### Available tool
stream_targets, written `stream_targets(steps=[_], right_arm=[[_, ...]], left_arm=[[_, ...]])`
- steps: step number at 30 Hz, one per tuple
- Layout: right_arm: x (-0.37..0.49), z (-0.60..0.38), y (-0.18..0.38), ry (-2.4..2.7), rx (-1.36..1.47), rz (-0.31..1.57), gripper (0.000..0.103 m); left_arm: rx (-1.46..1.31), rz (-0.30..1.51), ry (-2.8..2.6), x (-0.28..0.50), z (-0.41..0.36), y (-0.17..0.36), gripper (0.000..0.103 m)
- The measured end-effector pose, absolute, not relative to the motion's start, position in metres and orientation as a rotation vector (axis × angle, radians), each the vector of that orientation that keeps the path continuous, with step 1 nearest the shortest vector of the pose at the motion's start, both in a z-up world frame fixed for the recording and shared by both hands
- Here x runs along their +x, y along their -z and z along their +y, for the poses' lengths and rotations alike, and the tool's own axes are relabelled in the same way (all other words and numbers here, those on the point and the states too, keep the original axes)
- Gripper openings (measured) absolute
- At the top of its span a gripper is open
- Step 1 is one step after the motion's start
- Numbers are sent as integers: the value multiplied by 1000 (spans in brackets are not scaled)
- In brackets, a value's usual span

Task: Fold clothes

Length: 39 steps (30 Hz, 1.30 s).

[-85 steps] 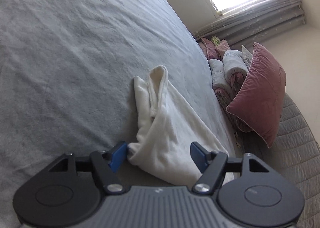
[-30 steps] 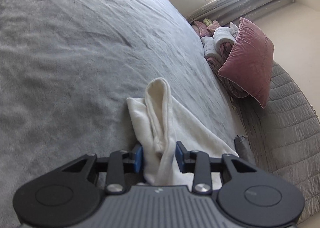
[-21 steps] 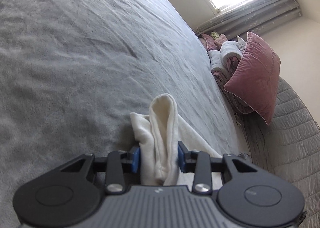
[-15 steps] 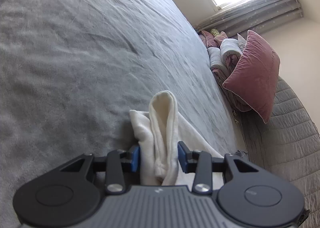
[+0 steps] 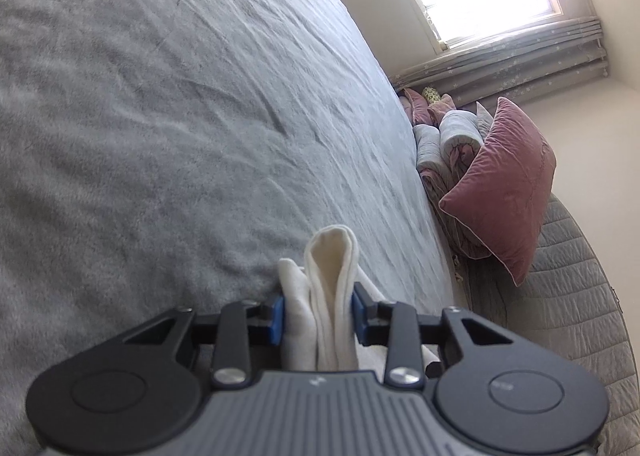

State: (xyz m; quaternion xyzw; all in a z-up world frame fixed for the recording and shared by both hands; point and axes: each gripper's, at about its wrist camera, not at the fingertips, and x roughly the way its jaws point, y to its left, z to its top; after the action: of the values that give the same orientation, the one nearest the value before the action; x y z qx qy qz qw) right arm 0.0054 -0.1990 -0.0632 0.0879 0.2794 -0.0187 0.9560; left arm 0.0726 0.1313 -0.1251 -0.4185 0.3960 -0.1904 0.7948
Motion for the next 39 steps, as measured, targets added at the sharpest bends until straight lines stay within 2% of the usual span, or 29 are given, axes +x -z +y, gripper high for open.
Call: stream_targets(steps=[2,4,15,16,18,19,20,22,26,30,34,36,37,39], right_arm=[[10,-201,70,57,179,582,40],[11,-207,74,81,193,587,33],[-6,-256,70,267,239,553,34],[-8,-260,69,285,243,547,34],[-13,-269,66,319,250,536,43],[-16,-273,65,336,254,530,46],[-19,-275,63,334,264,524,46],[-25,-277,59,310,302,516,46],[-34,-267,49,241,311,501,46],[-39,-245,43,139,293,501,46],[-42,-219,44,35,229,528,46],[-43,-208,46,-6,201,550,37],[-43,-203,47,-27,187,562,28],[-42,-198,50,-50,187,595,21]], left_arm=[[-867,850,404,74,129,125,24],[-826,846,405,76,126,122,24],[-777,852,439,79,134,118,24],[-777,855,440,79,135,116,26],[-783,865,451,77,139,111,36],[-787,872,462,75,141,108,45],[-792,879,474,74,144,106,53],[-795,901,506,70,147,101,60],[-803,971,580,57,152,97,62],[-795,1054,600,46,146,106,62],[-808,1058,606,38,139,113,60],[-839,1054,602,36,139,117,59],[-854,1054,594,35,140,119,53],[-874,1064,568,36,141,123,35]])
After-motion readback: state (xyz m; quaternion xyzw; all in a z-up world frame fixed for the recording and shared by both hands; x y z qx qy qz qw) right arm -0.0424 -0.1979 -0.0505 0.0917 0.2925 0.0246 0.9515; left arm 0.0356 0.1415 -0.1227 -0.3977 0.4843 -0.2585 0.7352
